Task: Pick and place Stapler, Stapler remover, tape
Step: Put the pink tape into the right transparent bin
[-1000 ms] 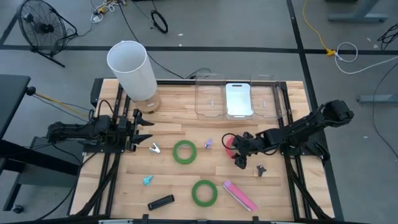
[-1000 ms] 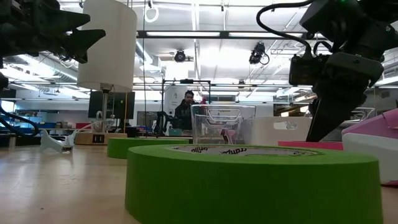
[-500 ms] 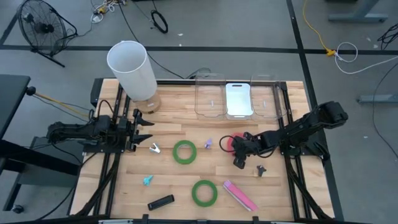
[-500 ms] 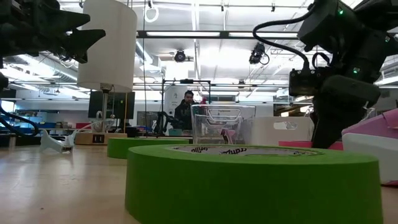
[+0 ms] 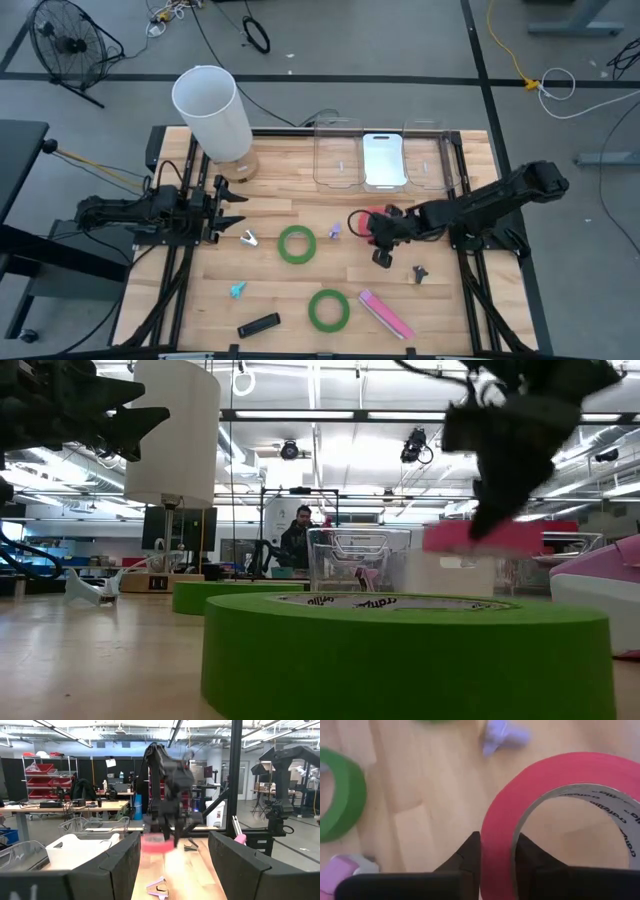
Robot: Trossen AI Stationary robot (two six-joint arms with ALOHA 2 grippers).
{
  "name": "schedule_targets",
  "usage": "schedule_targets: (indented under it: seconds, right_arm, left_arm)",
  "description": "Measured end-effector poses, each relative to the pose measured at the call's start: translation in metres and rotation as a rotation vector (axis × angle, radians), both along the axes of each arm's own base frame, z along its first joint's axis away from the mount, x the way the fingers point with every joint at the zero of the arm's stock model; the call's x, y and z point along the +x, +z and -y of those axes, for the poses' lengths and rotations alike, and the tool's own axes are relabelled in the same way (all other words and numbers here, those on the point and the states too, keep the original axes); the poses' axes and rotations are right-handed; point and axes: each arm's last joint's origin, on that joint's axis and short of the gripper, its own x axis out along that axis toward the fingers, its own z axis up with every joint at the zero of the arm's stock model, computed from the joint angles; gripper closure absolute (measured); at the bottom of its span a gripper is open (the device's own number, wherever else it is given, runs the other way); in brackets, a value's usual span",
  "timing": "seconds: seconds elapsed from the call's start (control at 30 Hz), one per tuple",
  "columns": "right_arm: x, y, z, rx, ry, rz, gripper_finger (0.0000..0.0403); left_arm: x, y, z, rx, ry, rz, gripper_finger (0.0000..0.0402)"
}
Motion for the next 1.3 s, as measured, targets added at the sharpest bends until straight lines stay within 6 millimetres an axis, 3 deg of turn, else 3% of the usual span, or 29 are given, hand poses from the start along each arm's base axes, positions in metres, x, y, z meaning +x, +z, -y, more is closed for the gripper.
schedule_targets:
  seconds: [0.27, 0.43, 0.67, 0.9, 1.1, 1.3]
  right_arm:
    - [-0.004, 0.095, 0.024, -0.267, -0.019, -0.092, 0.0339]
    - [-0.023, 0.109, 0.06, -0.308, -0.16, -0.14, 0.0339]
    - [-0.066, 0.098, 0.113, -0.314, -0.362, -0.16, 0.0339]
    - [-0.095, 0.072, 0.156, -0.227, -0.497, -0.004, 0.0339]
    - [-0.111, 0.045, 0.184, -0.212, -0.637, -0.022, 0.0339]
    - [-0.124, 0.033, 0.197, -0.184, -0.697, -0.002, 0.0339]
  left_arm:
    - [0.0, 0.0, 0.0, 0.0, 0.0, 0.0, 0.0165]
    - [0.0, 0.0, 0.0, -0.001, 0.0, 0.0, 0.0165]
    - [0.0, 0.0, 0.0, -0.001, 0.0, 0.0, 0.0165]
    - [0.0, 0.0, 0.0, -0.001, 0.0, 0.0, 0.0165]
    - [0.0, 0.0, 0.0, -0.001, 0.0, 0.0, 0.0165]
    - [0.0, 0.0, 0.0, -0.001, -0.001, 0.0, 0.0165]
